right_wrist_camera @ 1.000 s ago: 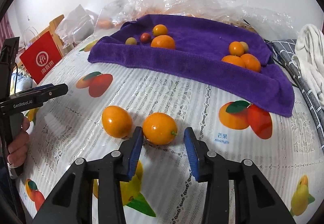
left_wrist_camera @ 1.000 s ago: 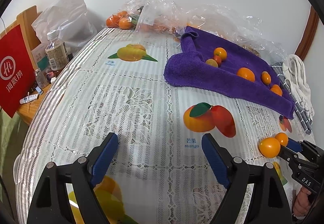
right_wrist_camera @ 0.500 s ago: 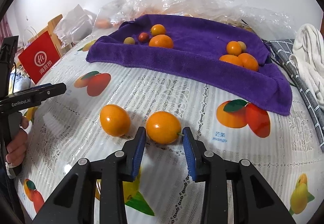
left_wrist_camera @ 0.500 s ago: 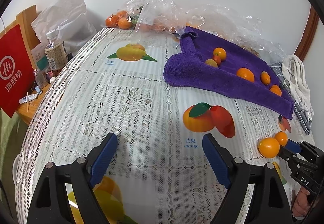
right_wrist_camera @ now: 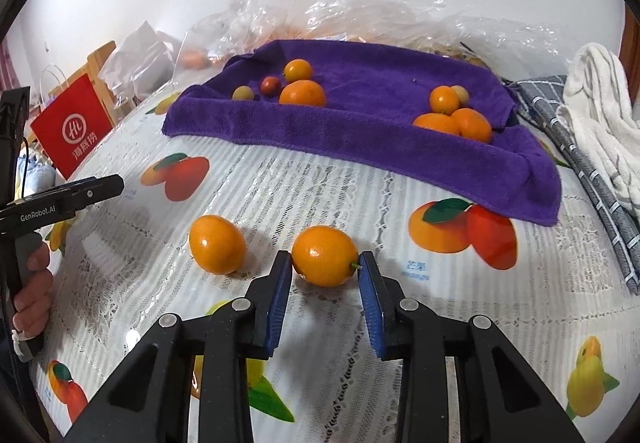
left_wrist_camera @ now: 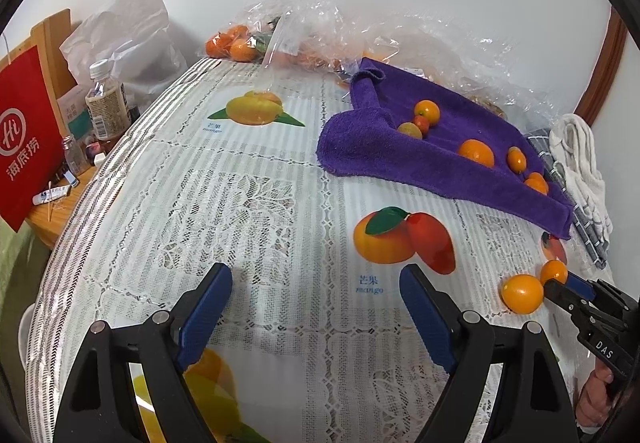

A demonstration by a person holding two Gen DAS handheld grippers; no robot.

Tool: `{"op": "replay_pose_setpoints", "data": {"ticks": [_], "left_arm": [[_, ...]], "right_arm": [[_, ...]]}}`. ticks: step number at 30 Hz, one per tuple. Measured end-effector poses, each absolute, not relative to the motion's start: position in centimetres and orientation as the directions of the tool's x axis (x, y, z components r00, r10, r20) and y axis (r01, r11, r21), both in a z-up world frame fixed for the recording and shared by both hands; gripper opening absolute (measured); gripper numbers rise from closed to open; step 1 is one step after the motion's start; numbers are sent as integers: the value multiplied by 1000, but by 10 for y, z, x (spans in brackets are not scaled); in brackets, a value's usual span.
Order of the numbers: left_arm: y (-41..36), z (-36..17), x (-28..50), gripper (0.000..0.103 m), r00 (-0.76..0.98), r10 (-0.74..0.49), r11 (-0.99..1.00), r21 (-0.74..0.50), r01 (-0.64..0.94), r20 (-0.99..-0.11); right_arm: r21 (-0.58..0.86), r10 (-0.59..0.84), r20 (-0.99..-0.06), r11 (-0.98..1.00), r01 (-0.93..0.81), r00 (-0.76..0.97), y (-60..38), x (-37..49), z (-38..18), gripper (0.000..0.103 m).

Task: Organize fruits
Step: 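Grasp an orange tangerine on the bed cover with the right tool, then grasp an oval orange fruit with the left tool while the right tool holds the tangerine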

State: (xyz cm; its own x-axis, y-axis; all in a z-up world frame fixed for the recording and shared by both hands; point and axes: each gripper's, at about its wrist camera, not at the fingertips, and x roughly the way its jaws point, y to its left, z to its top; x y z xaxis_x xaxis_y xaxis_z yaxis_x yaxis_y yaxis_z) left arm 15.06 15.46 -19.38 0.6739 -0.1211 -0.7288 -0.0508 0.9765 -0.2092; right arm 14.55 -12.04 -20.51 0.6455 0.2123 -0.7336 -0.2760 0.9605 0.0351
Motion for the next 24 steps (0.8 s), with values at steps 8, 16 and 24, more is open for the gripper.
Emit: {"op": "replay_pose_setpoints", "data": {"ticks": [8, 16, 24], "left_arm": [[148, -191, 147, 85, 689, -118, 983, -182, -21, -715], [147, -190, 147, 85, 691, -121, 983, -185, -19, -712], [148, -189, 146, 85, 698, -125, 982, -190, -16, -705]], "right_arm": [[55, 213, -727, 965, -255, 653, -134, 146, -204, 34], [70, 218, -724, 967, -245, 654, -140, 145, -202, 34], [84, 214, -721, 971, -224, 659, -148, 147, -203, 34]]}}
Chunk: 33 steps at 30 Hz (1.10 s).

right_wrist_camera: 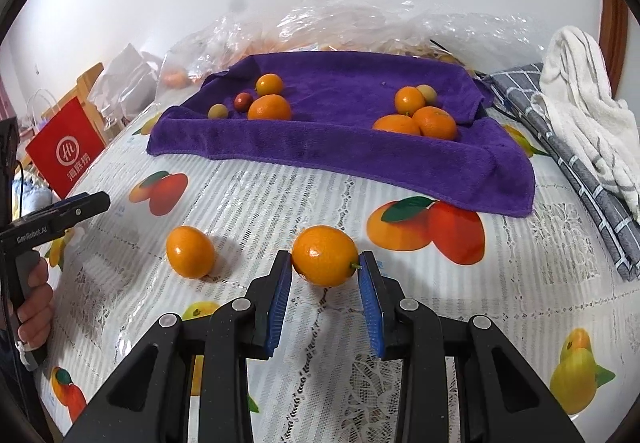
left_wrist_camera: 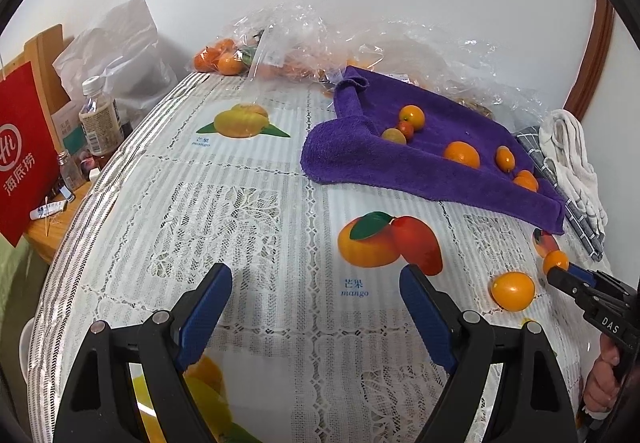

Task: Organize fruits
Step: 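Grasp an oval orange fruit with the left tool while the right tool holds the tangerine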

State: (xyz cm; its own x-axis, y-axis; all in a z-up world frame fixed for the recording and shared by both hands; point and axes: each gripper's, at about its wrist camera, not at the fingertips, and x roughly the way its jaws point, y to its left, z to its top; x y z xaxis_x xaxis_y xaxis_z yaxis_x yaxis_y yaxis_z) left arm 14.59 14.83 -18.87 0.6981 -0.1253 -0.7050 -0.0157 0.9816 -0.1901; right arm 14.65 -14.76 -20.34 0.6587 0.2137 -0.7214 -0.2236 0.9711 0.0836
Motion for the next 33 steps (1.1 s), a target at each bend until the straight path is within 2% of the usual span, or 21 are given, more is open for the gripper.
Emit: {"op": "replay_pose_setpoints", "data": {"ticks": [14, 19, 22, 27, 33], "left_arm": [[148, -187, 145, 85, 706, -130, 981, -194, -11, -696], [147, -182, 140, 84, 732, -146, 979, -206, 8, -665], [137, -176, 137, 84, 744, -113, 989, -148, 19, -659], [114, -168, 135, 84, 714, -182, 982, -156, 104, -676], [106, -170, 131, 84, 693, -236, 970, -211, 123, -682]], "right_arm": [[106, 215, -714, 974, -200, 667, -159, 146, -202, 34], [103, 202, -700, 978, -183, 685, -167, 144, -194, 34], [97, 190, -696, 980, -171, 692, -174, 144, -189, 34], [103, 173, -685, 985, -141, 708, -190, 146, -183, 34], [118, 168, -681, 986, -120, 713, -203, 148, -180, 34]]}}
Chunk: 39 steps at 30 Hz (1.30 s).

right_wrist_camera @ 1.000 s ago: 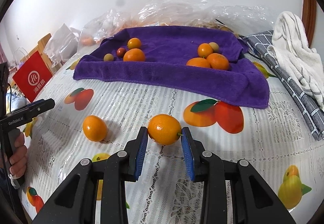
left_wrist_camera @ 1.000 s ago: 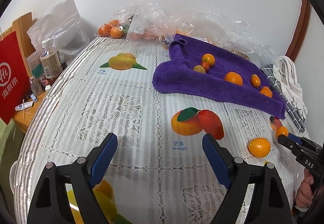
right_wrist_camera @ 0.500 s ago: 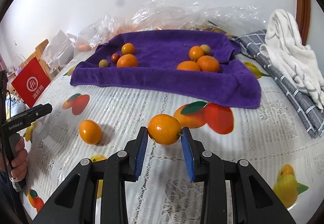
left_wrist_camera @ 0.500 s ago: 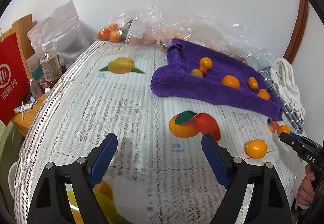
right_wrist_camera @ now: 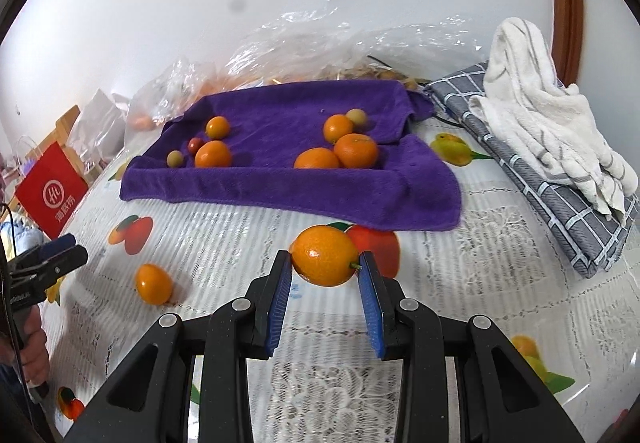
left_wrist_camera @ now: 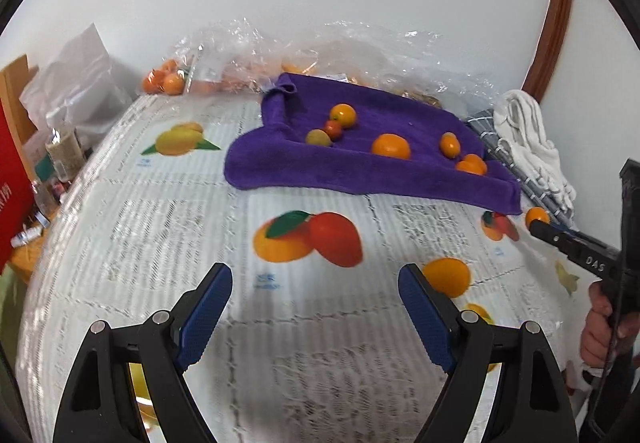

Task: Organize fruits
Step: 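Grasp an oval orange fruit with the left tool while the right tool holds the tangerine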

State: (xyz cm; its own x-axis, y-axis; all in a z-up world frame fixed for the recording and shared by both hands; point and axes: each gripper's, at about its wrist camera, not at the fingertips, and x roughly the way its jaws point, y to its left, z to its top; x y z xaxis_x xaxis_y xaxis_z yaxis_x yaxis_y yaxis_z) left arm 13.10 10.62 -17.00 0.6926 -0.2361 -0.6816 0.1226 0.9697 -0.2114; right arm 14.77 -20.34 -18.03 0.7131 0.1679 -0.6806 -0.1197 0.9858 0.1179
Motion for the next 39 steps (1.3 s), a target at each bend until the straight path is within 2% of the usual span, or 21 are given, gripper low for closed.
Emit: {"op": "replay_pose_setpoints", "data": {"ticks": [11, 15, 17, 18, 23, 26, 39], "left_arm": [[63, -177, 139, 84, 604, -399, 916, -328, 231, -690], [36, -181, 145, 83, 573, -398, 917, -305, 256, -716], [24, -188, 150, 80, 562, -363, 931, -269, 247, -743], [20, -191, 152, 75, 558, -345, 938, -250, 241, -755], [7, -192, 152, 63, 572, -307, 947, -184, 262, -761], [3, -192, 154, 41, 585, -277, 954, -148, 260, -762], [37, -170, 154, 41, 603, -313, 950, -247, 193, -733]], "right_arm": [[118, 148, -683, 989, -93, 715, -224, 145, -187, 34], [118, 141, -684, 990, -83, 715, -234, 142, -187, 34], [109, 130, -683, 991, -76, 718, -239, 141, -187, 34], [109, 128, -683, 991, -73, 719, -241, 141, -187, 34], [109, 121, -693, 992, -62, 711, -249, 141, -190, 34], [113, 122, -698, 992, -60, 706, -250, 143, -192, 34], [102, 146, -693, 989, -104, 706, -229, 152, -183, 34]]}}
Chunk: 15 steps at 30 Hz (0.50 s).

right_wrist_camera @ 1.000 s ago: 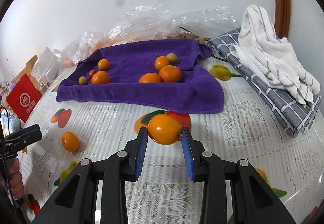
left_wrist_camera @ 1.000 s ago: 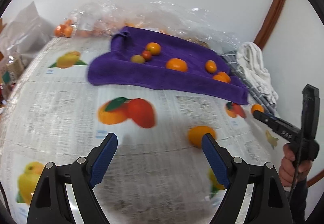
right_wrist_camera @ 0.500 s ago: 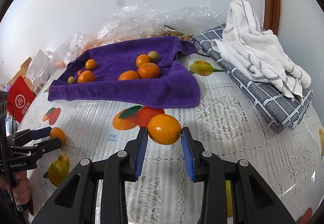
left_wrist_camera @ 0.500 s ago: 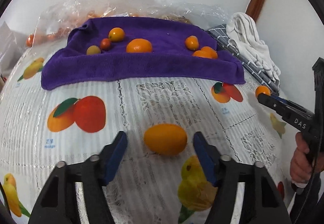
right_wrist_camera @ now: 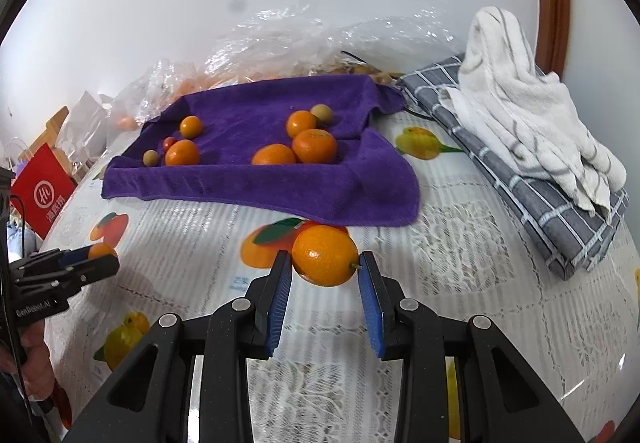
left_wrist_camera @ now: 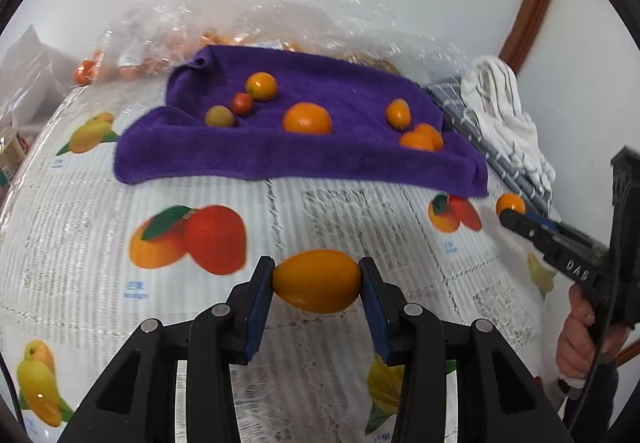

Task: Organize fruits
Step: 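Grasp an oval orange fruit with the left tool while the right tool holds the tangerine, then carry the tangerine and oval orange fruit over the purple towel with both tools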

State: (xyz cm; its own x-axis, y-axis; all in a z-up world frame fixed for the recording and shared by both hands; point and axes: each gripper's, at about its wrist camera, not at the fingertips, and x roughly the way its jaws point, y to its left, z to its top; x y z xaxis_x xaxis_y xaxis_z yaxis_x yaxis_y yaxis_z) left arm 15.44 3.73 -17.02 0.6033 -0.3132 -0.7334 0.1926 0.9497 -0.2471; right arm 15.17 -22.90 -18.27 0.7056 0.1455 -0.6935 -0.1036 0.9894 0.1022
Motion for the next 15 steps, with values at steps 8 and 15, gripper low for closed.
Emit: {"op": "replay_pose_setpoints", "data": {"ticks": [8, 15], "left_arm": [[80, -144, 157, 41, 644, -307, 947, -292, 133, -701], [109, -127, 175, 40, 680, -259, 953, -294, 67, -686]], "right_arm": [[107, 157, -678, 988, -115, 719, -220, 166, -164, 34], [113, 166, -657, 986, -121, 736, -223, 186, -145, 34]]}}
